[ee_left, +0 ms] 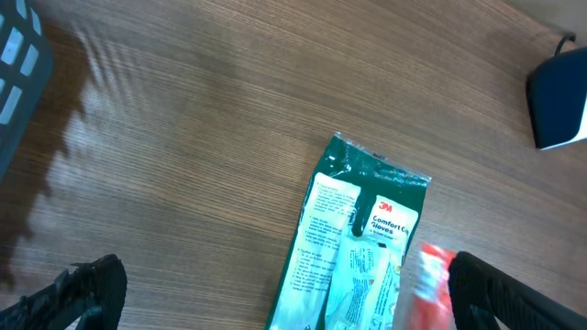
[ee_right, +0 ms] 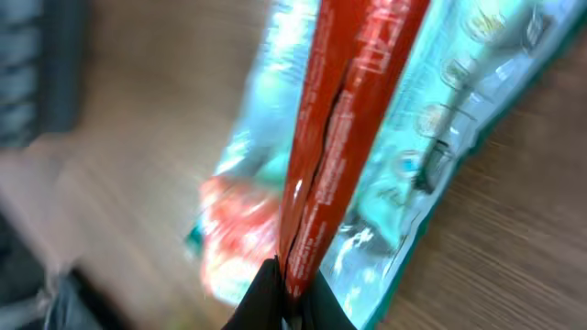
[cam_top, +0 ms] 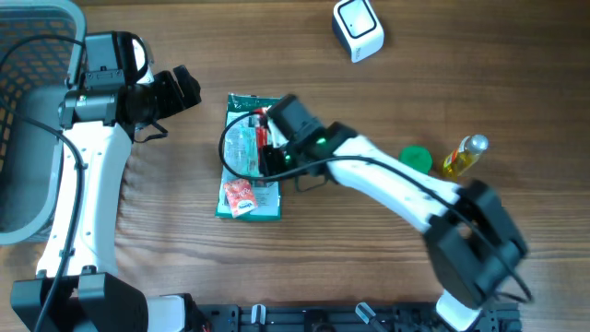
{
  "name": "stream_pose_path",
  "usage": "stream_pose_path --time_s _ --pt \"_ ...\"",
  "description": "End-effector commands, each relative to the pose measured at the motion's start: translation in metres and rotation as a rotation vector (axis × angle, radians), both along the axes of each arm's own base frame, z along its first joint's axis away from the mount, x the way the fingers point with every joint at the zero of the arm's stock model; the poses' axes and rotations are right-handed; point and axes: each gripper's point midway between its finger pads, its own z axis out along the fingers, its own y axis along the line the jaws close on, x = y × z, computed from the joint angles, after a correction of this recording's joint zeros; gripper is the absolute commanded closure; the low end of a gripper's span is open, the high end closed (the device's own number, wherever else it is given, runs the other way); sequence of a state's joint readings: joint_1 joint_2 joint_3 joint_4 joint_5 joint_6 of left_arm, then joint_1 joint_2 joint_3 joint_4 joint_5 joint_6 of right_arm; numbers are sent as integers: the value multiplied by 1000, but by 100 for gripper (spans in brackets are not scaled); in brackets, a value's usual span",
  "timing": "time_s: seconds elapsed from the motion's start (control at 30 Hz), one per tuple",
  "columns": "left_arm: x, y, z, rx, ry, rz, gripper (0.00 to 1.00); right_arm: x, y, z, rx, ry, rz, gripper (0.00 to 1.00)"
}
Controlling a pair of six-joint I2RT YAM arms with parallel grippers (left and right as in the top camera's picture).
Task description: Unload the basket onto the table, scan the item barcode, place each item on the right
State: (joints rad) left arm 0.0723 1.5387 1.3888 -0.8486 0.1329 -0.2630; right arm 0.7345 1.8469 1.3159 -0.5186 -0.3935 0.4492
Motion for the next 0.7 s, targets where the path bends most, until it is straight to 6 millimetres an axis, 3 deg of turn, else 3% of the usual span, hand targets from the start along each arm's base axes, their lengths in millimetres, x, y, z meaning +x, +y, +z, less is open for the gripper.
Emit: stream_pose_path --time_s 0.0,0.07,0.17,0.4,0.67 --pt "2 0 6 3 -20 -20 0 -32 3 58 194 -130 368 96" --pt "2 0 6 3 -20 -20 0 -45 -1 70 255 -142 469 96" --pt "2 0 6 3 -20 -20 0 -80 -10 91 430 -195 737 96" --pt "2 0 6 3 -20 -20 0 -130 -62 85 478 -234 1054 96" --pt "2 0 6 3 -20 -20 0 -134 -68 81 459 -233 1088 96"
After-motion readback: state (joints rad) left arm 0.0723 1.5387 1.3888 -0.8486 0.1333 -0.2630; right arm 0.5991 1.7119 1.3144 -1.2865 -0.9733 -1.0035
